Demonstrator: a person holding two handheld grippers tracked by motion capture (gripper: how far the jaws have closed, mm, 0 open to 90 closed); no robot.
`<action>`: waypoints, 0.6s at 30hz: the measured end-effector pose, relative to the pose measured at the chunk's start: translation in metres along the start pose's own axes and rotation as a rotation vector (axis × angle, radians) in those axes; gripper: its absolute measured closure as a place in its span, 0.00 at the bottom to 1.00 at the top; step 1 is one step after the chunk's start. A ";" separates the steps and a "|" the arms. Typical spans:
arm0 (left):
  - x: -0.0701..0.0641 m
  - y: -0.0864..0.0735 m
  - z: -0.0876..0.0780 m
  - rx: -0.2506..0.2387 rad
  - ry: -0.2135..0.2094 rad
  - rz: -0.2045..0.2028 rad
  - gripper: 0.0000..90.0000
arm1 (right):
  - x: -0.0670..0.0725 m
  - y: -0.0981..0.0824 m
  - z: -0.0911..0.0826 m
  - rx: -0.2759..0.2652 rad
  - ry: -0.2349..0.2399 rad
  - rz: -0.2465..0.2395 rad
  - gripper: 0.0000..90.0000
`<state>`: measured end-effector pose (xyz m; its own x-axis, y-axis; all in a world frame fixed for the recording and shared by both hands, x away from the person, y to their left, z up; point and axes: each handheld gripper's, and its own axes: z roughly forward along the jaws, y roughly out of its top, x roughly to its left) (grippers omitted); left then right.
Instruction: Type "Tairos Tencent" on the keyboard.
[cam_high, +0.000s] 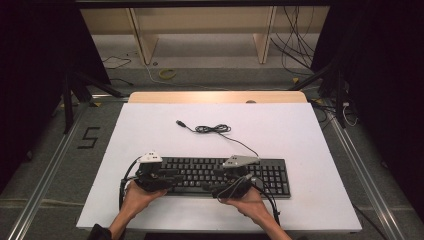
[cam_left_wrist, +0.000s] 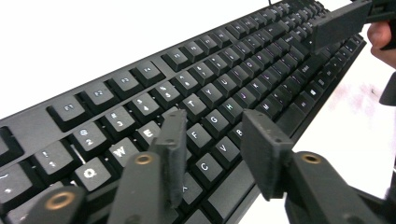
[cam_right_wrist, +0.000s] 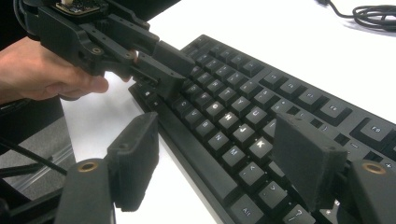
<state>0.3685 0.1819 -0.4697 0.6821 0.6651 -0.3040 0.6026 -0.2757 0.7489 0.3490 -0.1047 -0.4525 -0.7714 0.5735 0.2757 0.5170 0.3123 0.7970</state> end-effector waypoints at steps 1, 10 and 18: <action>0.001 0.000 -0.001 -0.003 -0.003 -0.009 0.62 | 0.000 0.000 0.000 0.000 0.000 0.000 0.36; 0.006 0.004 -0.004 -0.034 0.022 -0.053 0.45 | 0.000 0.000 0.000 0.006 0.001 0.003 0.36; 0.011 0.008 -0.006 -0.044 0.048 -0.067 0.40 | 0.000 -0.001 0.002 0.005 0.003 0.000 0.36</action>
<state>0.3783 0.1909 -0.4629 0.6197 0.7138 -0.3263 0.6265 -0.1994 0.7535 0.3494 -0.1037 -0.4541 -0.7726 0.5710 0.2774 0.5188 0.3159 0.7944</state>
